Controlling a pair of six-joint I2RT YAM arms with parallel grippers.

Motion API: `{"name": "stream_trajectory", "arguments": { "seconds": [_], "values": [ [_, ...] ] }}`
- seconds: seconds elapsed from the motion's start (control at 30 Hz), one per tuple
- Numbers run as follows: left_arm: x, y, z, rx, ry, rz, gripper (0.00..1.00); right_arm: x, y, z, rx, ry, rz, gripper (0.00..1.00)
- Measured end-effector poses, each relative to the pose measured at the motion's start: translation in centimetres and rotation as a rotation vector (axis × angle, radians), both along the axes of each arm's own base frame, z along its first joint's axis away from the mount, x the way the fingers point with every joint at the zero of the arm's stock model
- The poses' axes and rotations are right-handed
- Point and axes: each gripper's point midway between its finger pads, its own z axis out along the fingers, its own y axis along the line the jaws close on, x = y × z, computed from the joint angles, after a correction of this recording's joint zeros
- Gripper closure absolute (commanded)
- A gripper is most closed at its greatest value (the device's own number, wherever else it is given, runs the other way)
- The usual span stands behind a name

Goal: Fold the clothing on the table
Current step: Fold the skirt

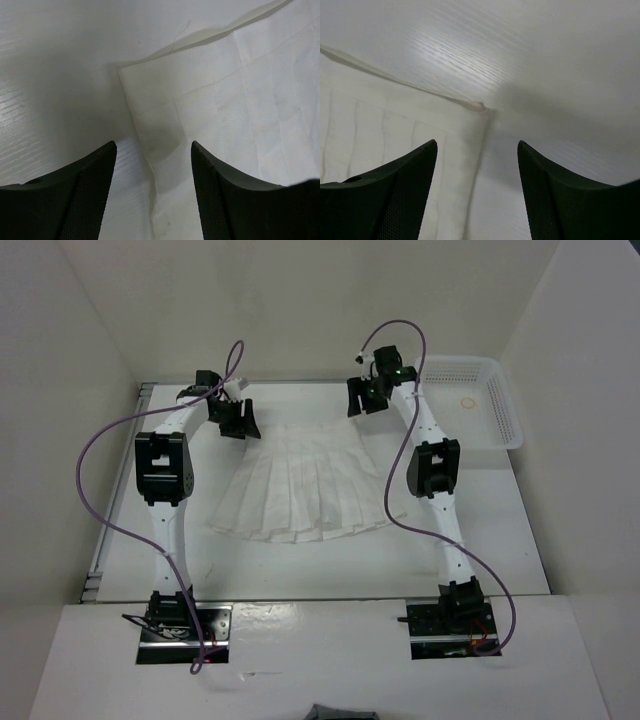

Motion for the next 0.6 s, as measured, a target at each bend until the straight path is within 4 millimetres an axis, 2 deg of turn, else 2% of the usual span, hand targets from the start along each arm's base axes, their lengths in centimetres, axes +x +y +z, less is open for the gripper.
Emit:
{"name": "stream_trajectory", "arguments": {
  "seconds": [0.17, 0.3, 0.47, 0.6],
  "values": [
    [-0.1, -0.1, 0.0, -0.005, 0.0, -0.004, 0.31, 0.3, 3.7, 1.7, 0.004, -0.073, 0.056, 0.3],
    [-0.1, -0.2, 0.1, -0.01, 0.001, -0.007, 0.31, -0.2, 5.5, 1.3, -0.007, -0.073, 0.081, 0.3],
    [-0.2, -0.2, 0.0, -0.01, 0.001, -0.008, 0.31, -0.8, 5.0, -1.1, -0.04, -0.019, 0.07, 0.3],
    [-0.2, -0.3, 0.0, -0.011, 0.002, -0.01, 0.31, -1.0, 4.1, -1.9, -0.054, 0.009, 0.051, 0.3]
  ]
}}
